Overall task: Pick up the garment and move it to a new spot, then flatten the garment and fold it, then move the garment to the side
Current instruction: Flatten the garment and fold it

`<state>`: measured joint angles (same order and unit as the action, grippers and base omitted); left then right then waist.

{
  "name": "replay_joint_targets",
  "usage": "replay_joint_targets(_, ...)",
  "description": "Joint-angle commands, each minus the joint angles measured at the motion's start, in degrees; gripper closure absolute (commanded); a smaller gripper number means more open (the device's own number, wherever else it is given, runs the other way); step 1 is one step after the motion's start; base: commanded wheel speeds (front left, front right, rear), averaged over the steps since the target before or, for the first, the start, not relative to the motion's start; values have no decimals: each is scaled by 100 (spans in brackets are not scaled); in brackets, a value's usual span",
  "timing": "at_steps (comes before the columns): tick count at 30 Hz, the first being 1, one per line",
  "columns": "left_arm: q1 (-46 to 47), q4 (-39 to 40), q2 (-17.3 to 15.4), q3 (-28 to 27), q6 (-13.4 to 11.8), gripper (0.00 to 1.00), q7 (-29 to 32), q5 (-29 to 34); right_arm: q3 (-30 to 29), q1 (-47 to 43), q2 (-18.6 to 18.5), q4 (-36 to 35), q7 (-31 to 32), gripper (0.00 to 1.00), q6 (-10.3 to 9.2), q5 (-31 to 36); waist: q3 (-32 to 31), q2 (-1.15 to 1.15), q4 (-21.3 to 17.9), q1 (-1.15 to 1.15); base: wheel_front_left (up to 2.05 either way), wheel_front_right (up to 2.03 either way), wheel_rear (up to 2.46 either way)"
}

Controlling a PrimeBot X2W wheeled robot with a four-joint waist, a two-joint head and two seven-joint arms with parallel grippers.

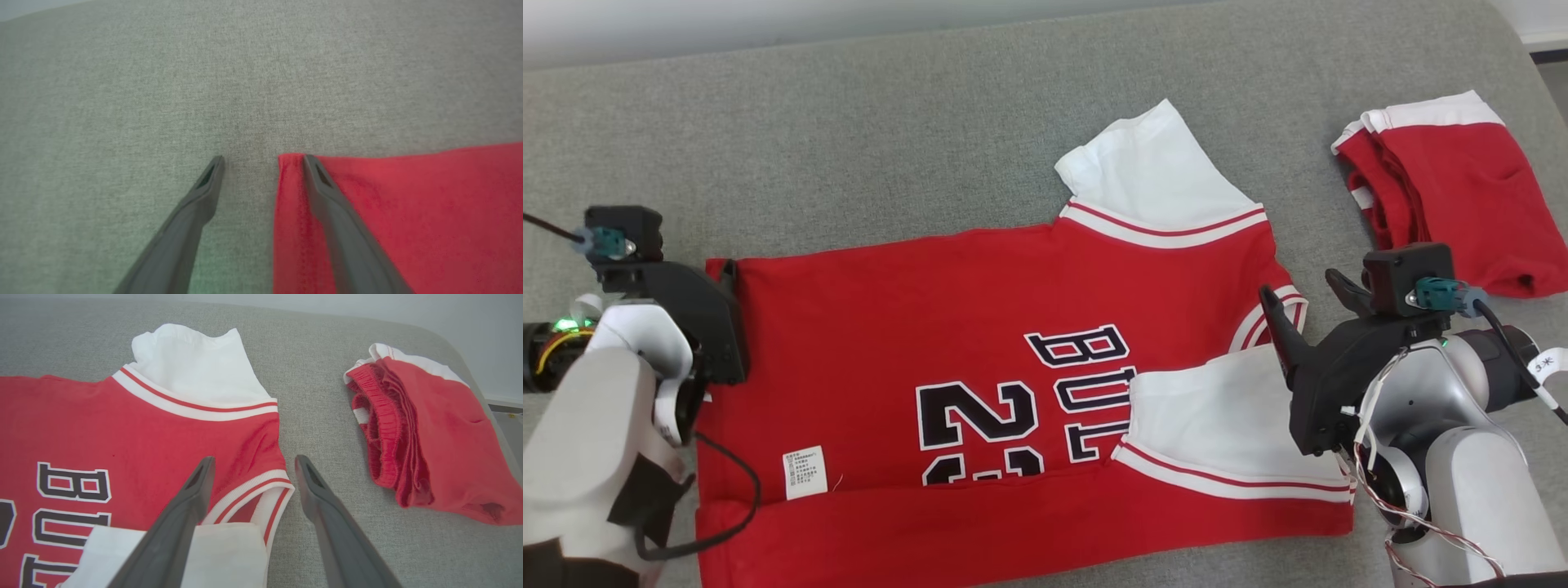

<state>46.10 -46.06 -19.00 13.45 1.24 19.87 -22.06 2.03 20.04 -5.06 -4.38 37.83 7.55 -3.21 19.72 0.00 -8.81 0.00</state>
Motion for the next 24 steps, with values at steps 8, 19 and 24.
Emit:
replay_joint_targets(8,52,45,-79,73,-17,48,727,-128,148,291,-102,58,92,0,-16,-9,218,0,-86,0,0,0,0)
replay_joint_targets(19,133,702,-83,53,-356,0,541,-78,112,616,-241,95,131,0,-16,-6,194,0,133,0,0,0,0)
replay_joint_targets(24,35,1060,-105,36,-400,0,673,-175,69,489,-227,164,119,0,-16,-16,32,0,209,0,0,0,0)
